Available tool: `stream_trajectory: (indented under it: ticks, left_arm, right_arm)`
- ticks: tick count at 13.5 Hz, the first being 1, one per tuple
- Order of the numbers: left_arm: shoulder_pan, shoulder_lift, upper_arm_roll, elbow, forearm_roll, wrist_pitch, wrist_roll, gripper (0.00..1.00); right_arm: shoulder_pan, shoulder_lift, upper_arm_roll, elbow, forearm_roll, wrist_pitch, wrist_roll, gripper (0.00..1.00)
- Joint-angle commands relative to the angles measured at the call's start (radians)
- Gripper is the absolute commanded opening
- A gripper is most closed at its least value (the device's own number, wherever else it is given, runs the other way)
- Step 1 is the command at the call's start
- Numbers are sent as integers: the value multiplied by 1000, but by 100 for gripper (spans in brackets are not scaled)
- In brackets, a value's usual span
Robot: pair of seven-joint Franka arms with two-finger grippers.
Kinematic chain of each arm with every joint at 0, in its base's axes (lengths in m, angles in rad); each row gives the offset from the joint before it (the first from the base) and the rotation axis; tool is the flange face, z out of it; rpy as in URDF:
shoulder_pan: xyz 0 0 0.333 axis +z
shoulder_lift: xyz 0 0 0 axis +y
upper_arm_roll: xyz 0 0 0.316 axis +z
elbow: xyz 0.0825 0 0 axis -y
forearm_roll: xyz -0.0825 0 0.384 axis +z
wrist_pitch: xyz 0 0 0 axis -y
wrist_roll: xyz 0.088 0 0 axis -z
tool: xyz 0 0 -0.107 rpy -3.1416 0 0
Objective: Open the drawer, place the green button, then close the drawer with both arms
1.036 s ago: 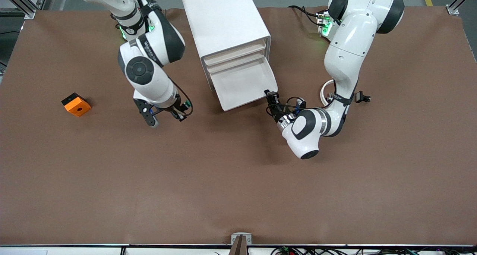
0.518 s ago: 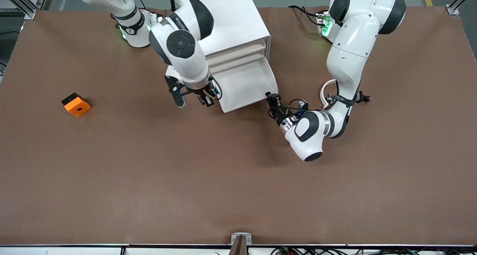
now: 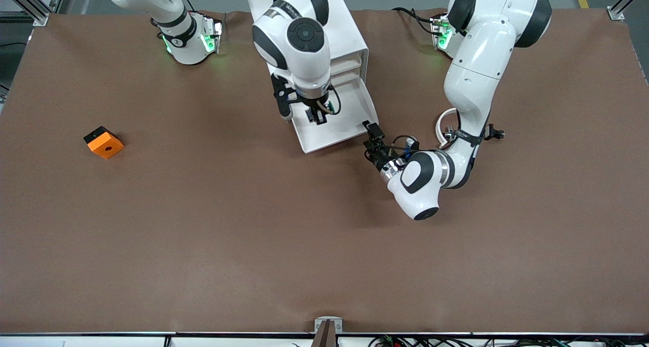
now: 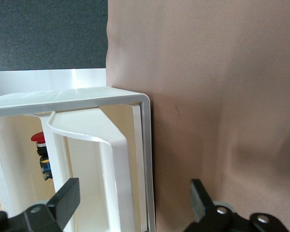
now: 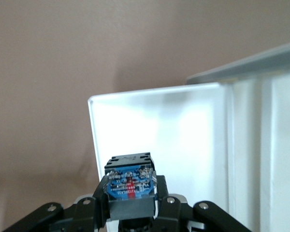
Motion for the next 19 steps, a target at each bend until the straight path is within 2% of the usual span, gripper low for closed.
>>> stream_trajectory:
  ticks: [1,3,5,8,15,19]
  left_arm:
    - [-1,4,4,19,-13,-16,9,100]
    - [2,-1,2,19,-13,-17,9,100]
    - [4,-16,2,19,-9,-17,10,100]
    - [4,-36,-3,16,-12,-51,9,100]
    - [12,-110,-3,12,10,-124,13,100]
    - [31,-153,-4,10,65,-140,74,100]
  right_arm:
    - [41,24,-10,37,-3,-8,79,0]
    - [61,59,-10,61,2,-7,118,0]
    - [74,133,-10,138,-6,-8,187,0]
    - [103,193,-13,170,-7,9,220,0]
    - [140,254,-13,174,-9,93,266,0]
    - [149,270,-13,174,-17,95,264,0]
